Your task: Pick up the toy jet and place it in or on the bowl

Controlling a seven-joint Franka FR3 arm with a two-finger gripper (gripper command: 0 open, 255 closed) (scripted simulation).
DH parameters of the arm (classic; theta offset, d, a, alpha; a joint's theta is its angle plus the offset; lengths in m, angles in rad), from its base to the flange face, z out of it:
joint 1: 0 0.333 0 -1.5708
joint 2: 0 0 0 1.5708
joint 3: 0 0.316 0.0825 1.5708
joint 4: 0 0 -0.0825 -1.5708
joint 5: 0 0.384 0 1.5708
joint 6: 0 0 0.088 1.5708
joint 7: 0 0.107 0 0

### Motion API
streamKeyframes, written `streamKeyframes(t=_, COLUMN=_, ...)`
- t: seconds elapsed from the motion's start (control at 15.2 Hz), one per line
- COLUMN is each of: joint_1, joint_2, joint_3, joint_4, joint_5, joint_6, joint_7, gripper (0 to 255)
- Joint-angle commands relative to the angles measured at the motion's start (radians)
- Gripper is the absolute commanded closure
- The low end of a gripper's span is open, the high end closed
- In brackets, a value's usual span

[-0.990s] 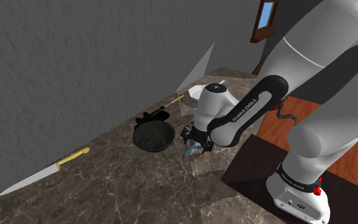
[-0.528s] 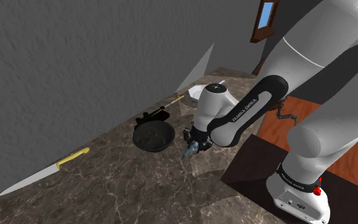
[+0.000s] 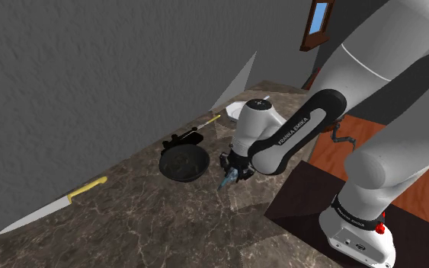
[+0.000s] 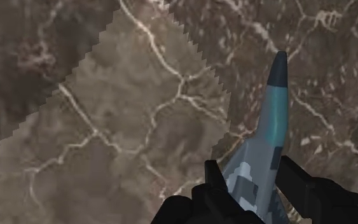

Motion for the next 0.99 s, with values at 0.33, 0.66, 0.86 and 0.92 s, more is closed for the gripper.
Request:
streamKeyframes(t=0.33, joint_1=0.102, joint_2=-0.131, joint_3=-0.094, joint_4=0.018, joint_5=0.099, joint_6=-0.144, joint_7=-0.072, gripper=255)
streamKeyframes(t=0.66, joint_1=0.141, joint_2=-0.219, joint_3=-0.145, joint_4=0.037, joint_5=0.123, joint_6=-0.249, joint_7=-0.094, gripper=255)
streamKeyframes(t=0.86, joint_1=0.155, joint_2=-0.265, joint_3=-0.171, joint_4=0.052, joint_5=0.126, joint_6=-0.310, joint_7=-0.102, gripper=255)
streamKeyframes(t=0.92, joint_1=0.159, joint_2=-0.280, joint_3=-0.179, joint_4=0.057, joint_5=0.127, joint_6=-0.330, joint_7=-0.103, gripper=255)
